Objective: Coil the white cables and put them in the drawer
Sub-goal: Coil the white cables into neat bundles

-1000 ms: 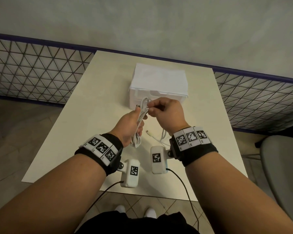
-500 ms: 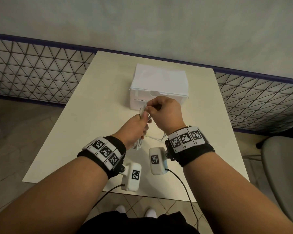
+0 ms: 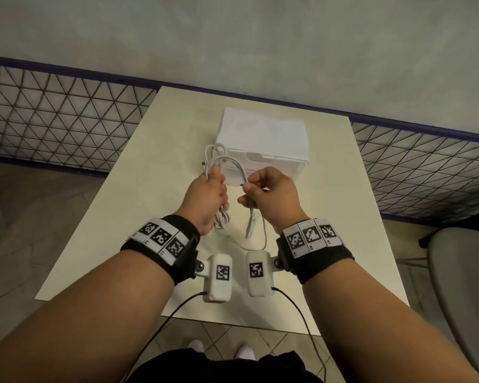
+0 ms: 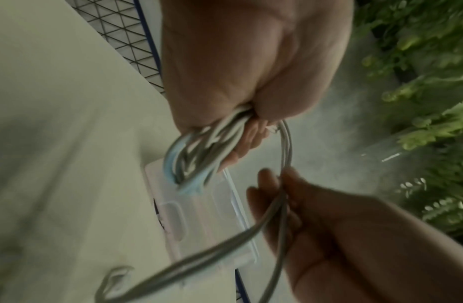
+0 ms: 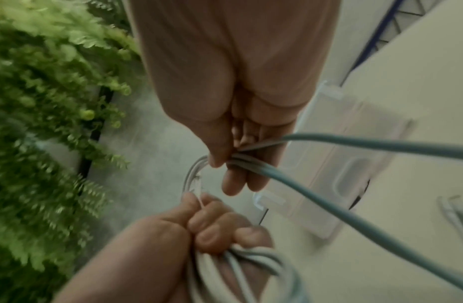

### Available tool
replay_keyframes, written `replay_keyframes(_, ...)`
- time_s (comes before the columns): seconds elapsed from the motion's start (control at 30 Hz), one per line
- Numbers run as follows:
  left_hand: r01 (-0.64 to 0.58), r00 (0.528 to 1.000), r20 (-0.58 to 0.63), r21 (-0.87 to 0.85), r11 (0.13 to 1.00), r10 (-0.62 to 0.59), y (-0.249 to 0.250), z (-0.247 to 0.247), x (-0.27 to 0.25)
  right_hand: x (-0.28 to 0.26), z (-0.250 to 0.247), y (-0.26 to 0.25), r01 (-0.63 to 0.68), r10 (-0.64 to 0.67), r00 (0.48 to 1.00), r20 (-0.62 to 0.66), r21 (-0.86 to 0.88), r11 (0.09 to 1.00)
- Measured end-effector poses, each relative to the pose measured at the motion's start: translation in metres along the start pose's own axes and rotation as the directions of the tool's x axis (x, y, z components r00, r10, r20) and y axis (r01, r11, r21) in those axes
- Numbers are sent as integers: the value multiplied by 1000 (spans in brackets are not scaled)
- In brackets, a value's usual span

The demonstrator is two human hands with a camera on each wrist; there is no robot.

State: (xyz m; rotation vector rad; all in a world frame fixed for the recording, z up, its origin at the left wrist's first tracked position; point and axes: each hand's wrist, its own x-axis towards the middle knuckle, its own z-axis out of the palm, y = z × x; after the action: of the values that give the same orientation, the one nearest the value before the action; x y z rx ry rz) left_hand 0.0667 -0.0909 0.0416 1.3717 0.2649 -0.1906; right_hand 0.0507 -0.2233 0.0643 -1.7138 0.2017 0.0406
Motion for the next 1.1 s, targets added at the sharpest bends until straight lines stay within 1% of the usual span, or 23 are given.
replay_keyframes(0.1, -36, 999, 31, 74, 997, 34, -6, 4, -6, 1, 4, -8, -57, 61, 998, -18, 161, 985)
replay_keyframes(0.17, -41, 998, 61, 109, 993, 35, -8, 5, -9, 4, 5, -12, -65, 69, 997, -17, 148, 987)
replay_keyframes(0.23, -69, 995, 83, 209, 975, 53, -11, 5, -12, 6, 6, -14, -59, 61, 998, -25, 74, 996)
replay_keyframes(0.27, -90, 994, 88, 273, 958, 69, -12, 6, -13, 6, 7, -14, -60, 63, 998, -32, 64, 996)
replay_keyframes(0.33, -115, 991, 103, 351, 929, 84, -14, 5, -12, 7, 9, -15, -76, 80, 996, -32, 107, 991)
replay_keyframes(0.47, -156, 979, 181, 357, 921, 95, -17, -1, -9, 6, 10, -16, -100, 105, 994, -18, 178, 979)
replay_keyframes(0.53, -163, 969, 228, 315, 935, 92, -16, -2, -10, 6, 11, -14, -93, 100, 994, -30, 177, 980)
replay_keyframes(0.57, -156, 966, 244, 280, 947, 88, -16, -1, -11, 7, 10, -13, -83, 90, 995, -44, 151, 985)
replay_keyframes(0.63, -131, 963, 261, 218, 967, 71, -16, 0, -13, 10, 10, -11, -50, 52, 995, -82, 21, 999)
replay_keyframes(0.7, -126, 958, 278, 211, 969, 64, -17, -1, -12, 11, 10, -9, -10, -4, 995, -97, -142, 990)
replay_keyframes(0.73, -119, 957, 285, 214, 970, 55, -18, -3, -11, 11, 9, -9, 9, -28, 994, -102, -182, 983)
replay_keyframes(0.77, -105, 956, 290, 220, 970, 38, -17, -4, -11, 10, 7, -10, 28, -44, 995, -93, -166, 986)
replay_keyframes(0.8, -93, 954, 300, 233, 968, 19, -17, -6, -10, 10, 4, -12, 43, -48, 998, -52, -89, 995)
replay_keyframes(0.87, -86, 945, 328, 295, 952, -16, -18, -7, -10, 9, 1, -18, 30, -39, 992, 123, 78, 996)
replay_keyframes(0.9, -92, 940, 340, 336, 937, -30, -19, -6, -10, 10, 1, -21, 27, -42, 979, 199, 78, 997)
replay_keyframes(0.93, -100, 935, 353, 371, 923, -41, -20, -4, -10, 11, 2, -24, 51, -54, 970, 236, 18, 999)
replay_keyframes(0.97, -105, 930, 364, 393, 914, -50, -20, -2, -10, 13, 4, -26, 92, -73, 968, 239, -71, 993)
replay_keyframes(1.03, -111, 922, 382, 405, 908, -57, -20, 0, -11, 17, 9, -27, 148, -99, 973, 207, -236, 960)
replay_keyframes(1.1, -122, 911, 409, 399, 909, -57, -20, -1, -10, 20, 11, -25, 162, -104, 973, 207, -286, 945)
